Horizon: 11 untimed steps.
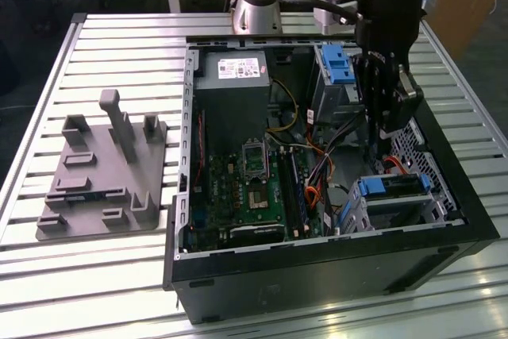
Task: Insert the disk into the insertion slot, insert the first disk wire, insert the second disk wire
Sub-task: 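Insert the second disk wire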
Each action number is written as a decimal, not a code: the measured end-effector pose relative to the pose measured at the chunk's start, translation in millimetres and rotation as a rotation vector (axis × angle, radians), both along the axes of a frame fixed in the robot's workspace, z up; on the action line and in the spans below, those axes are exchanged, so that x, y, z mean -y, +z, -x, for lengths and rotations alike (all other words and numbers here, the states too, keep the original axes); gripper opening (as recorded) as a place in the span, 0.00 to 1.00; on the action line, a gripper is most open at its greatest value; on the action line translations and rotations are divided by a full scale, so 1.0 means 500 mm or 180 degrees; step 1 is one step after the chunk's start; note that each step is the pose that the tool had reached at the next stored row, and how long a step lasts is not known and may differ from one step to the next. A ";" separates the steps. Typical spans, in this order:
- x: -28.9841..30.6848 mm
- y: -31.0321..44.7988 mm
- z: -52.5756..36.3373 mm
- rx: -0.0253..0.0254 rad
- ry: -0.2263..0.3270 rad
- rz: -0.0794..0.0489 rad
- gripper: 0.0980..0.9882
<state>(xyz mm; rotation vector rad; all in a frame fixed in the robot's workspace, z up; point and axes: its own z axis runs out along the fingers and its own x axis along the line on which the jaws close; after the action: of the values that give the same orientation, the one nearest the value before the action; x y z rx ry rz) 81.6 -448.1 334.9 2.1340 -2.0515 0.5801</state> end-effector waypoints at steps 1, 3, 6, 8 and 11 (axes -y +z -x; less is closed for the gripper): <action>-0.001 -0.002 0.000 -0.0012 -0.0002 0.0000 0.23; -0.003 -0.003 0.000 -0.0039 -0.0007 0.0001 0.23; -0.005 -0.005 0.000 -0.0053 -0.0015 0.0000 0.23; -0.006 -0.005 0.000 -0.0059 -0.0019 0.0000 0.23; -0.006 -0.005 0.000 -0.0070 -0.0022 0.0006 0.23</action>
<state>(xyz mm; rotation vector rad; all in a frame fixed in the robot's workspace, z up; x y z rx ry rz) 81.5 -445.1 332.3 2.1217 -2.0453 0.5548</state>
